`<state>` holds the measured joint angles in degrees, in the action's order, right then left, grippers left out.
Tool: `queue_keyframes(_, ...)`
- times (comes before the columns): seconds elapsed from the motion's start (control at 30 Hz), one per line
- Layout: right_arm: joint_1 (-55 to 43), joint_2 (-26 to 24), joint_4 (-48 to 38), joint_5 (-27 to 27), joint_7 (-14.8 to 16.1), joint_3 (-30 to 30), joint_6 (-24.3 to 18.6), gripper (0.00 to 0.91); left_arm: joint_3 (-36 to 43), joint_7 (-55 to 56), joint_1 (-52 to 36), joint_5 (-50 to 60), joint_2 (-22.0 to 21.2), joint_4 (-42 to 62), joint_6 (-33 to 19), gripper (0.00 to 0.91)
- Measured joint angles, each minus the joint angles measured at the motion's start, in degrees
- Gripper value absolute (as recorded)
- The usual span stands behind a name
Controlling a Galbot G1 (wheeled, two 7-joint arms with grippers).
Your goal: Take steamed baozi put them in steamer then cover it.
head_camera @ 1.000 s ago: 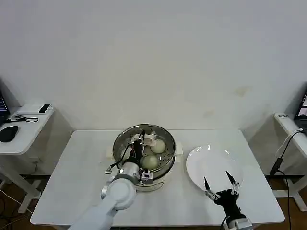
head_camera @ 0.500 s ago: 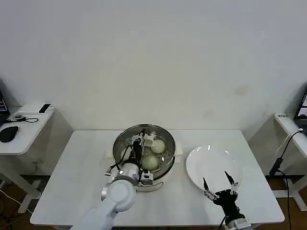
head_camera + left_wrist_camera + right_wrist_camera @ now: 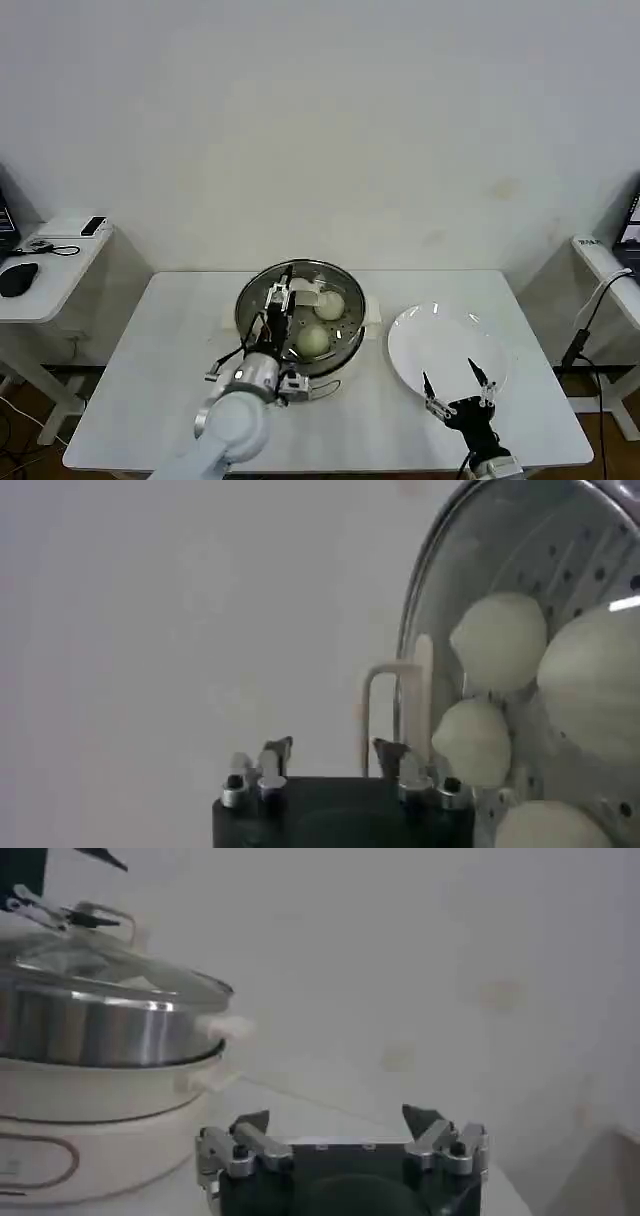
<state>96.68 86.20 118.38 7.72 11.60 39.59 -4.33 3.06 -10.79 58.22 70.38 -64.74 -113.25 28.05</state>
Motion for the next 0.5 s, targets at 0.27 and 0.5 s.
queue_keyframes(0.27,0.3,-0.4,0.0,-0.2,0.0,-0.1,0.0,0.907,-1.9,1.6,5.4,-0.6,1.5,-5.6,-0.9,0.907)
queue_keyframes(0.5,0.5,-1.5,0.3,-1.0,0.0,-0.3,0.0,0.907,-5.2,4.7,12.7,-2.3,1.0,-10.9,-2.6,0.907)
